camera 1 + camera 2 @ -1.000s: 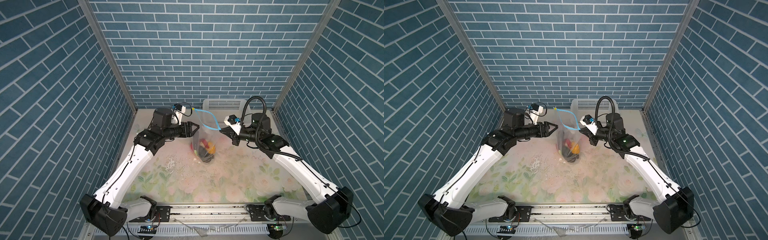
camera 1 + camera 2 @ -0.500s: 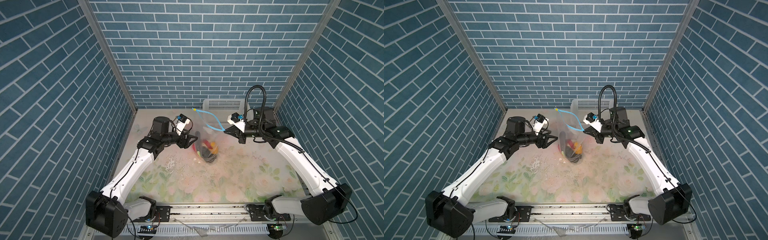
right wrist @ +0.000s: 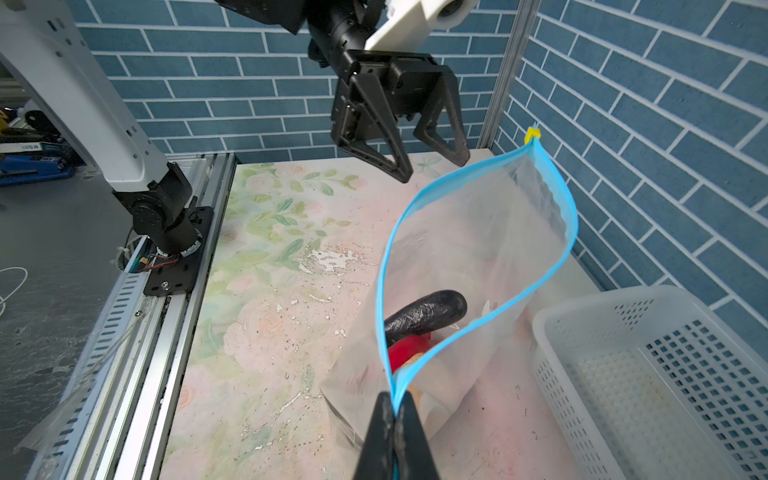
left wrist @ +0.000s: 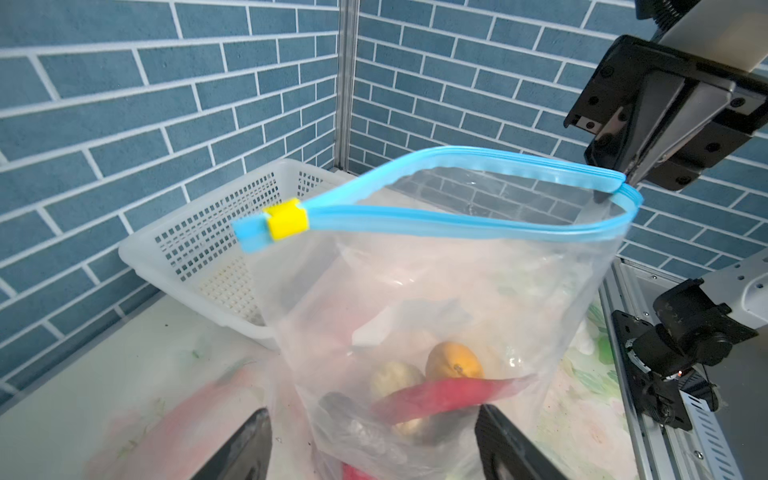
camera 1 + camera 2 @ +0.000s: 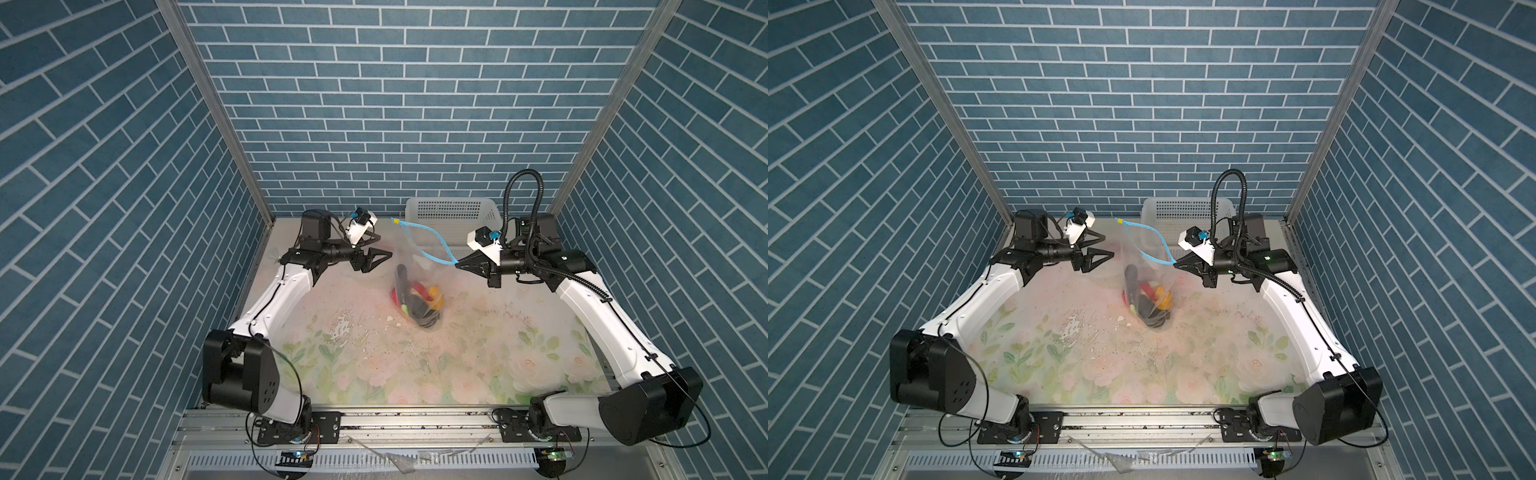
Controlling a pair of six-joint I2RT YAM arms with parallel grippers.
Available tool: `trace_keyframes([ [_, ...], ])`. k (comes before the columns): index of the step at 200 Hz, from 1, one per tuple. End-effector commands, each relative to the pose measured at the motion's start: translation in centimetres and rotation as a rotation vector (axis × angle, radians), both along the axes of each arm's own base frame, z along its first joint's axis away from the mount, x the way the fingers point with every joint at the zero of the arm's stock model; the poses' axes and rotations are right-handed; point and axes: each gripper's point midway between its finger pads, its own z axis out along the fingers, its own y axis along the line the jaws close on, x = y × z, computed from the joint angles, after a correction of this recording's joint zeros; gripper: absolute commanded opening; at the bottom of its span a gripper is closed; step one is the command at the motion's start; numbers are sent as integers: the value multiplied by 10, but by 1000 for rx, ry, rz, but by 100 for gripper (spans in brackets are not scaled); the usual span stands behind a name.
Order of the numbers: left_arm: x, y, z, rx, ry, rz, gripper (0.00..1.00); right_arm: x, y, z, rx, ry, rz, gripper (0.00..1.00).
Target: Place the food in the zip-top bag and seal the zipper
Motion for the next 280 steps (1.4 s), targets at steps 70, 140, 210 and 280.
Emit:
trace_keyframes([
  [70,30,-9,-10,-7,7,-145,80,-11,2,11,58,-50,103,0],
  [140,45,-20,0,-88,-33,-194,81,-6,3,9,55,-26,99,0],
  [210,32,-38,0,-82,-44,-277,81,-2,2,10,42,-33,82,0],
  [280,22,-37,4,-75,-30,-294,39,2,1,5,25,-27,63,0],
])
